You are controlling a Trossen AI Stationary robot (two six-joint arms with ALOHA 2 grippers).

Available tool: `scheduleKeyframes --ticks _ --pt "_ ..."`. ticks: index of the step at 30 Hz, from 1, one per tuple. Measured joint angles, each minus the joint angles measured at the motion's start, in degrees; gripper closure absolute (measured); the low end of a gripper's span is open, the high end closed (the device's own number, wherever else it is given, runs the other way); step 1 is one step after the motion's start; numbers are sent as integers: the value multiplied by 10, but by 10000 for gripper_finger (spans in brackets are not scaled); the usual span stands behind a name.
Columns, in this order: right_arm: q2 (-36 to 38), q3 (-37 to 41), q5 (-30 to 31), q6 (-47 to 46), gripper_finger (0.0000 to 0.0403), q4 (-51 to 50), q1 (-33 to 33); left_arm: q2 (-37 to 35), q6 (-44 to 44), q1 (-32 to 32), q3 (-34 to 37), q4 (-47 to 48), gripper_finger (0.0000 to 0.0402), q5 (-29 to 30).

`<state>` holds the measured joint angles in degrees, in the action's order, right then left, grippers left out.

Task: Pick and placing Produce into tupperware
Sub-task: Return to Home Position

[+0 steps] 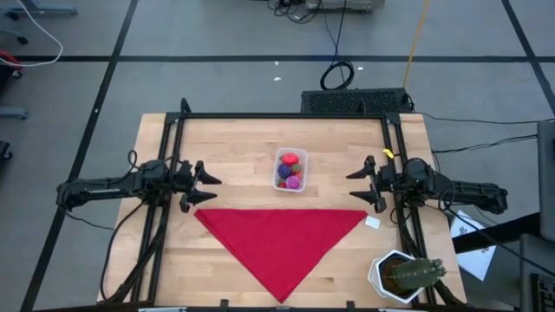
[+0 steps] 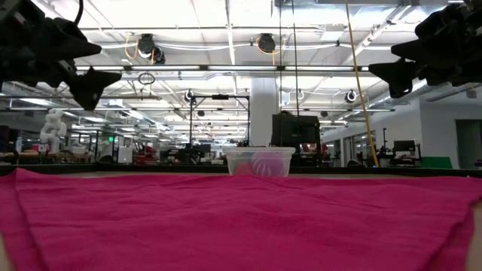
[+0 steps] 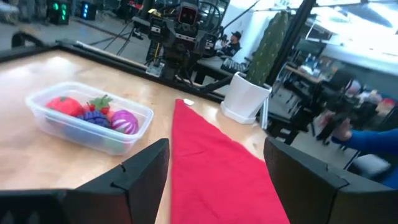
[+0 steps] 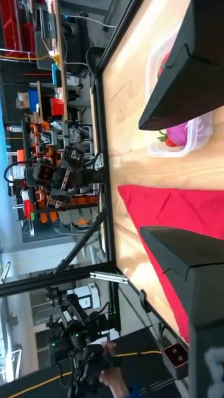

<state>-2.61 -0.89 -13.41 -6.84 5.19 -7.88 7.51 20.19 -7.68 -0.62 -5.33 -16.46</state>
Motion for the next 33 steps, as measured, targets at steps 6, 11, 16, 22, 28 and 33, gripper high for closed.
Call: scheduleKeyframes --ticks 6,11,16,22,28,33 --pt "0 0 0 1 149 1 0 0 29 0 0 0 135 0" --pt "0 0 0 2 149 1 0 0 28 0 0 0 135 0" --pt "0 0 0 2 149 1 0 0 28 0 0 -1 135 0" --pt "0 0 0 2 149 1 0 0 27 0 0 -1 135 0" --pt "0 0 0 2 149 2 0 0 27 0 0 -1 135 0" --pt "0 0 0 2 149 2 0 0 27 0 0 -1 135 0"
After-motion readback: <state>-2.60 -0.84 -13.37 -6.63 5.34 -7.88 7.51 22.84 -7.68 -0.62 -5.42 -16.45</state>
